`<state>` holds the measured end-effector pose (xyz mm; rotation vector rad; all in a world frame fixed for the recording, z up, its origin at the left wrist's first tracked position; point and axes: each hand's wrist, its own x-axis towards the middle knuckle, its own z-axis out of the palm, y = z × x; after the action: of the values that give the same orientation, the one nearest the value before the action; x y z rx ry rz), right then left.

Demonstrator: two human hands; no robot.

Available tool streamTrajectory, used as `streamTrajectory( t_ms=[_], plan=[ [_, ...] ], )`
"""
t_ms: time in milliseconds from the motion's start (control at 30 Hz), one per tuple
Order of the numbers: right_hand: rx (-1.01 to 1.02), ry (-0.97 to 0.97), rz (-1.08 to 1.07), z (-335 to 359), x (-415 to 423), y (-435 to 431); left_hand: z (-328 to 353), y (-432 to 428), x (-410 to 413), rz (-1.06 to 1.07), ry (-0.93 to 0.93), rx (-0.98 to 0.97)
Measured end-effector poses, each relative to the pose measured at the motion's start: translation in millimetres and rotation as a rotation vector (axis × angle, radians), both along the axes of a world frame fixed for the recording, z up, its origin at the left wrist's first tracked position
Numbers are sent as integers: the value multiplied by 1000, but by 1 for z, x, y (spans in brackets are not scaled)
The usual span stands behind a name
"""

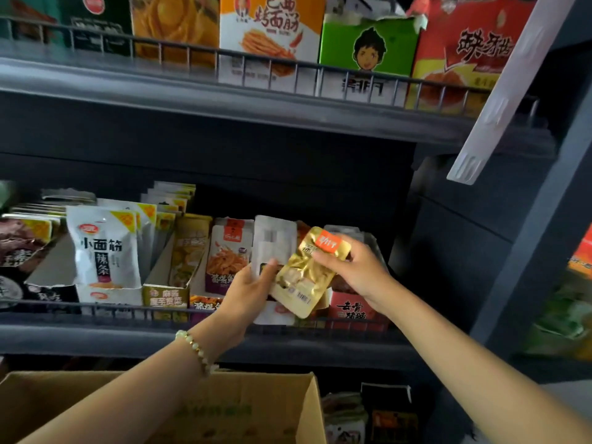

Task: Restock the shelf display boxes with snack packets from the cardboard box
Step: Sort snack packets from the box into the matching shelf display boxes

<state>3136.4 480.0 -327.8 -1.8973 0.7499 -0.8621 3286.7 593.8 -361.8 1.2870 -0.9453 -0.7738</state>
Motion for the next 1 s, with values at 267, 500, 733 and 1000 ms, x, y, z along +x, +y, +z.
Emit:
streamTrajectory(
  t_ms=[267,500,733,1000],
  plan=[
    [-25,96,-136,13,30,26,16,25,-9,-280,-52,-99],
    [398,-80,117,20,41,39,14,29,13,-222,-36,-109],
    [104,152,35,25,38,19,10,29,21,-141,37,-16],
    [404,-60,43,23,21,-6,10,15,23,-266,220,-28]
  ],
)
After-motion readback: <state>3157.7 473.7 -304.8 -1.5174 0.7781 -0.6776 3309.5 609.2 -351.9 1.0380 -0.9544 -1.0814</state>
